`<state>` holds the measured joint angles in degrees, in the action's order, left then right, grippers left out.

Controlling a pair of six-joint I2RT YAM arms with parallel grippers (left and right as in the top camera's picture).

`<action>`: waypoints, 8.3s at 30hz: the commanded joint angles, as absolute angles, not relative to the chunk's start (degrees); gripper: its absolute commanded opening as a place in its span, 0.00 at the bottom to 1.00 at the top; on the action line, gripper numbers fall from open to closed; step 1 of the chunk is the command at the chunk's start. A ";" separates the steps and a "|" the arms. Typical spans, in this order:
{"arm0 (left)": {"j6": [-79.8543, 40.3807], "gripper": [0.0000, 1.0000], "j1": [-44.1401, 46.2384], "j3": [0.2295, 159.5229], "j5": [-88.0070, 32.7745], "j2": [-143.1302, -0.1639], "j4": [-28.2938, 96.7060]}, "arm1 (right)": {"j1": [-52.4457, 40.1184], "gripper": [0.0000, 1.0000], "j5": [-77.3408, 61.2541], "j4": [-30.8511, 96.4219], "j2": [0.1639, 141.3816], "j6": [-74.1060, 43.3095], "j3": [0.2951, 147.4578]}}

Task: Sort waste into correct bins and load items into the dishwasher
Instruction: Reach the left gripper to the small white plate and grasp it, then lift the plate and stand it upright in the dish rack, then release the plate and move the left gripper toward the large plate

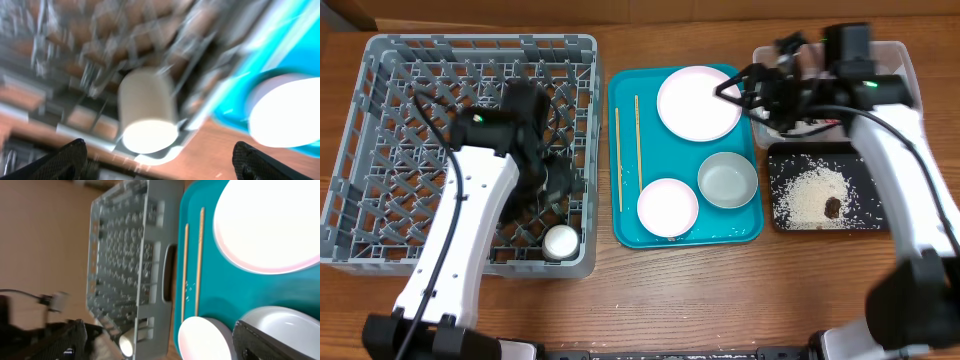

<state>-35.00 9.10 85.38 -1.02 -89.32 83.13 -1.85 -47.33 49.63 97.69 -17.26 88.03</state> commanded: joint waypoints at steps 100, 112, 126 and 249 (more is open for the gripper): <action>-46.30 0.04 17.34 106.94 73.10 -120.92 70.43 | 4.58 1.00 -17.61 65.14 81.56 -14.94 88.12; -49.95 0.04 17.72 106.94 65.73 -121.25 66.48 | 4.58 1.00 -17.61 66.65 81.56 -14.94 88.12; -49.71 0.04 19.86 105.21 66.22 -121.54 65.10 | 4.58 1.00 -17.61 67.02 81.56 -14.96 88.12; -37.34 0.34 40.29 103.53 -1.89 -126.32 49.87 | 4.58 1.00 -17.61 68.10 81.56 -14.92 88.12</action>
<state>-34.48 39.42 105.49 -5.37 -126.32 50.96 4.80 -17.93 68.25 81.91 -14.96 88.12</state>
